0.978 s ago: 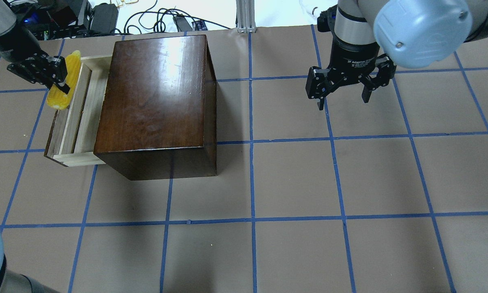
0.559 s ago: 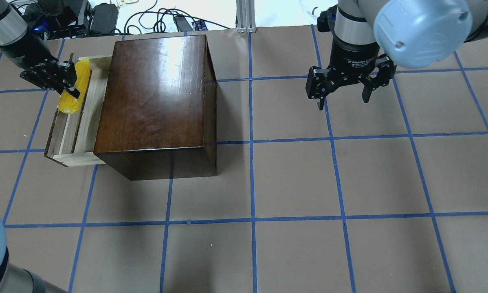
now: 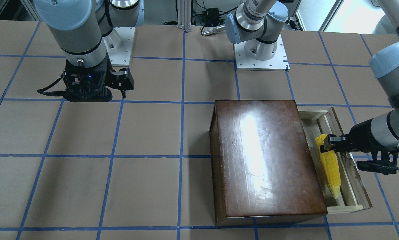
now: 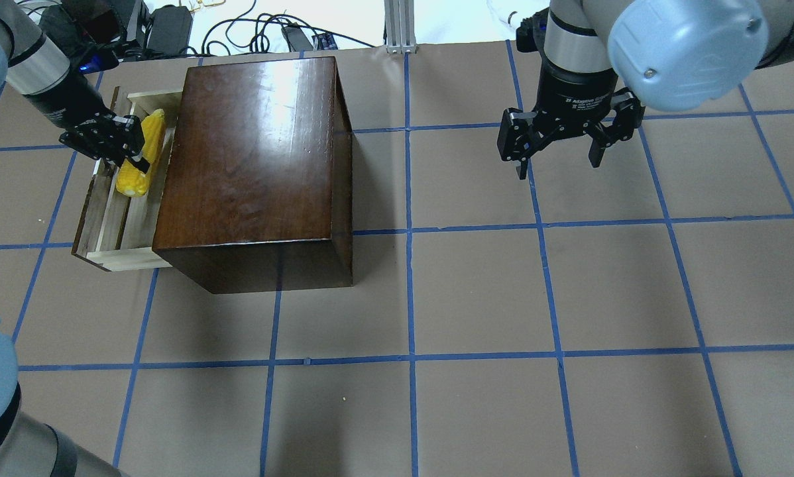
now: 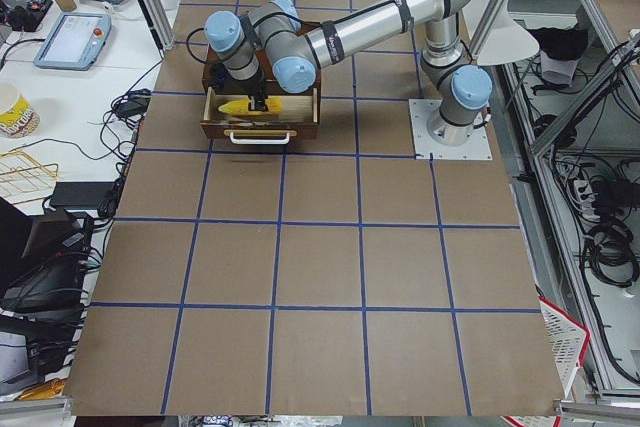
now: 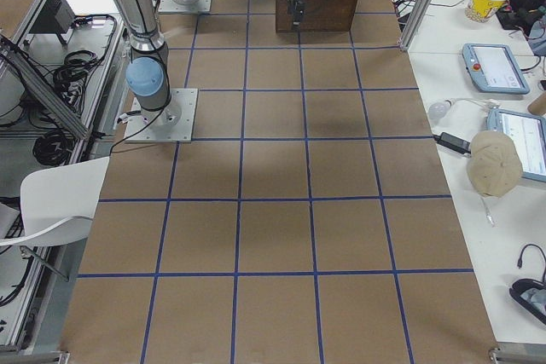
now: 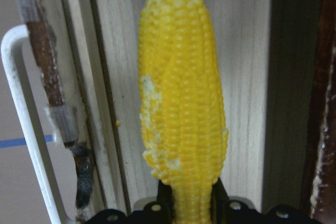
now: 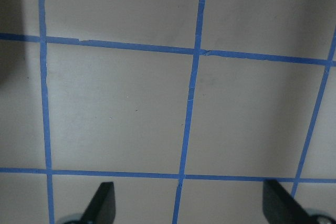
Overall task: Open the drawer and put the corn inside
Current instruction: 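Carry the corn over the open drawer and lower it inside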
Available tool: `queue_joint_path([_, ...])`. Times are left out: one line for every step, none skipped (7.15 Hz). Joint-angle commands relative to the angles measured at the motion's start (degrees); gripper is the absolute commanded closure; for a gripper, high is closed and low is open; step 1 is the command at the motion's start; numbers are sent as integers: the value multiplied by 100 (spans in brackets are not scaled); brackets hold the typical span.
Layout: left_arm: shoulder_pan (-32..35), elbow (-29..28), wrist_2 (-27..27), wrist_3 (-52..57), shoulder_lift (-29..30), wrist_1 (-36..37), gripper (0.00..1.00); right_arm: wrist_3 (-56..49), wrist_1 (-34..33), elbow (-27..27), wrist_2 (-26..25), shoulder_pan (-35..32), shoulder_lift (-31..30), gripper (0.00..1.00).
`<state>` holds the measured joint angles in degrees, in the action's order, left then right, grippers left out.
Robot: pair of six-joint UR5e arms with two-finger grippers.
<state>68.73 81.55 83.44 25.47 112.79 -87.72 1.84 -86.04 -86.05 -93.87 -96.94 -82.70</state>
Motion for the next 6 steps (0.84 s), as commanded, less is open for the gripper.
queue_joint_path([0, 10, -241, 11, 129, 142, 100, 0, 0, 0, 0, 0, 0, 0])
queue_joint_path([0, 18, -267, -7, 156, 142, 93, 0, 0, 0, 0, 0, 0, 0])
queue_joint_path([0, 10, -258, 19, 156, 142, 73, 0, 0, 0, 0, 0, 0, 0])
queue_joint_path([0, 18, -250, -33, 156, 142, 22, 0, 0, 0, 0, 0, 0, 0])
queue_joint_path([-9, 19, -258, -42, 147, 133, 3, 0, 0, 0, 0, 0, 0, 0])
queue_joint_path([-9, 10, -250, -42, 138, 133, 0, 0, 0, 0, 0, 0, 0, 0])
